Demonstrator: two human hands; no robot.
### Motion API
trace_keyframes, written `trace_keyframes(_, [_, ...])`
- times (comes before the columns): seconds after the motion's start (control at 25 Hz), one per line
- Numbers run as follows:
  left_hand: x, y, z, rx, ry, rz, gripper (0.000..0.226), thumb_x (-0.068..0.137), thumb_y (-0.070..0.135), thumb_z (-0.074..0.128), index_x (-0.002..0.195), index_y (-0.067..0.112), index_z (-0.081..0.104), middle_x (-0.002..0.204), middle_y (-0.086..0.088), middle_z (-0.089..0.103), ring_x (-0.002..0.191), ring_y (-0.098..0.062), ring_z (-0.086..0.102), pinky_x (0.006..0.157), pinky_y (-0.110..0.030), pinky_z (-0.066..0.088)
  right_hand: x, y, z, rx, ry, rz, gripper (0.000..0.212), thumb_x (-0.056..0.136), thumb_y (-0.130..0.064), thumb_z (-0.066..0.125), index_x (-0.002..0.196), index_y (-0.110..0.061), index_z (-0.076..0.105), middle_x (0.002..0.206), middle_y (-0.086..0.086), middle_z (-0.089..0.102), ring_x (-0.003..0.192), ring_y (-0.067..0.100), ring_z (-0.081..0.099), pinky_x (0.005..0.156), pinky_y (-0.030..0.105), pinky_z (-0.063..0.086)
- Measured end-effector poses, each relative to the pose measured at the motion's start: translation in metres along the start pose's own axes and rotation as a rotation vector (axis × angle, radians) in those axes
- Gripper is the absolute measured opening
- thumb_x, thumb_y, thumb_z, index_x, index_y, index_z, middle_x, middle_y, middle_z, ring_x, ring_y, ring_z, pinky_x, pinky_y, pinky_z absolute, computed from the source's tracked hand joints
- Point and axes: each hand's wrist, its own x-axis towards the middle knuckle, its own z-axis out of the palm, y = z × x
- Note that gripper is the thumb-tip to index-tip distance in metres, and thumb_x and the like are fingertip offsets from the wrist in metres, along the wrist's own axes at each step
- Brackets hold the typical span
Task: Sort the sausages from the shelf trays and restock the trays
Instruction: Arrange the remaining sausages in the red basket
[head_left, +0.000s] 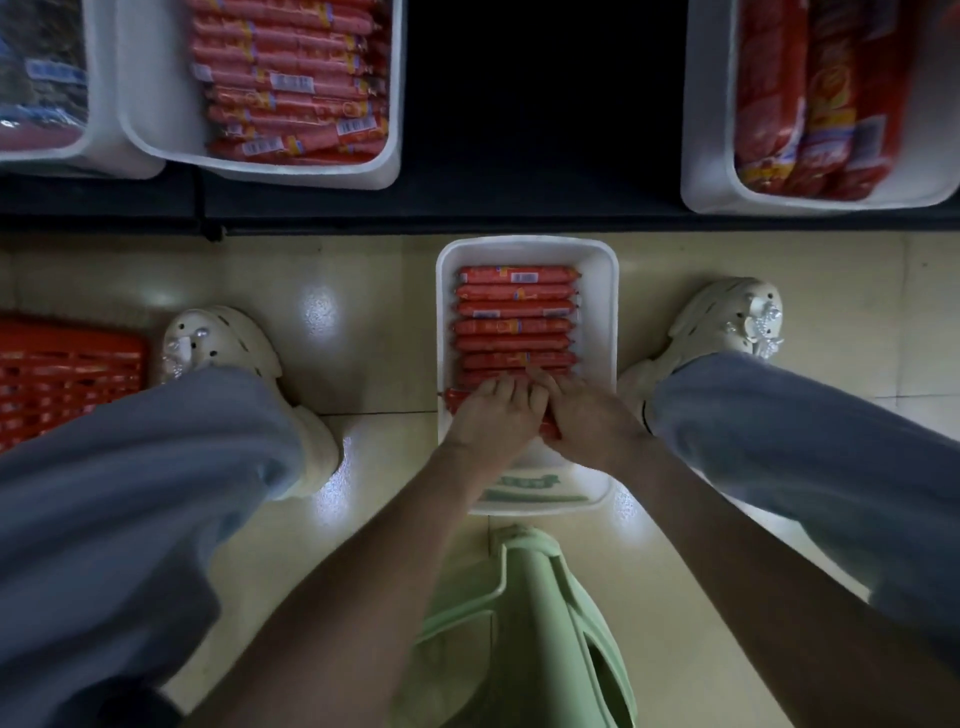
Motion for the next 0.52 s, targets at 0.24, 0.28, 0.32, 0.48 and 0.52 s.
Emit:
trace_keyframes(0.24, [-0.022,0.022,0.055,-0.029,-0.318,-0.139,0.074,0.076,0.045,0.066,0.138,0.009,0.048,0.143,-0.006,0.048,0.132,-0.019,0.044,0.113,-0.036,0.029,-0.023,-0.009,0.069,-0.206,0.078,0.131,0.083,0.060,-0.027,0.077,0.136,-0.007,0.049,0.122,0.014,0.061,0.110,0.032,0.059,0.097,0.045,0.044])
trace_keyframes(0.28, [-0.029,0.019,0.065,-0.010,-0.393,-0.145,0.078,0.089,0.045,0.053,0.149,0.006,0.023,0.157,-0.009,0.020,0.145,-0.022,0.021,0.118,-0.039,0.010,-0.023,-0.013,0.076,-0.222,0.022,0.154,0.095,0.054,-0.037,0.082,0.138,-0.010,0.048,0.133,0.016,0.055,0.123,0.032,0.052,0.103,0.050,0.040])
trace_keyframes(0.32, [-0.034,0.017,0.071,0.004,-0.447,-0.134,0.075,0.097,0.042,0.040,0.151,0.006,0.001,0.159,-0.010,-0.003,0.147,-0.024,0.000,0.116,-0.041,-0.007,-0.022,-0.016,0.080,-0.242,-0.009,0.175,0.102,0.051,-0.046,0.084,0.139,-0.011,0.047,0.140,0.016,0.048,0.130,0.032,0.046,0.106,0.054,0.035])
trace_keyframes(0.48, [-0.033,0.017,0.080,-0.026,-0.401,-0.228,0.068,0.102,0.030,0.026,0.147,0.008,-0.021,0.157,-0.008,-0.021,0.145,-0.025,-0.016,0.114,-0.043,-0.014,-0.018,-0.018,0.090,-0.249,0.004,0.216,0.103,0.059,-0.052,0.080,0.143,-0.014,0.036,0.147,0.015,0.040,0.137,0.029,0.035,0.113,0.052,0.024])
trace_keyframes(0.52, [-0.031,0.018,0.080,-0.057,-0.400,-0.245,0.067,0.101,0.026,0.025,0.147,0.007,-0.020,0.157,-0.009,-0.021,0.145,-0.025,-0.015,0.116,-0.044,-0.011,-0.017,-0.017,0.091,-0.247,-0.001,0.221,0.102,0.060,-0.050,0.081,0.143,-0.014,0.034,0.146,0.014,0.041,0.136,0.030,0.036,0.112,0.052,0.027])
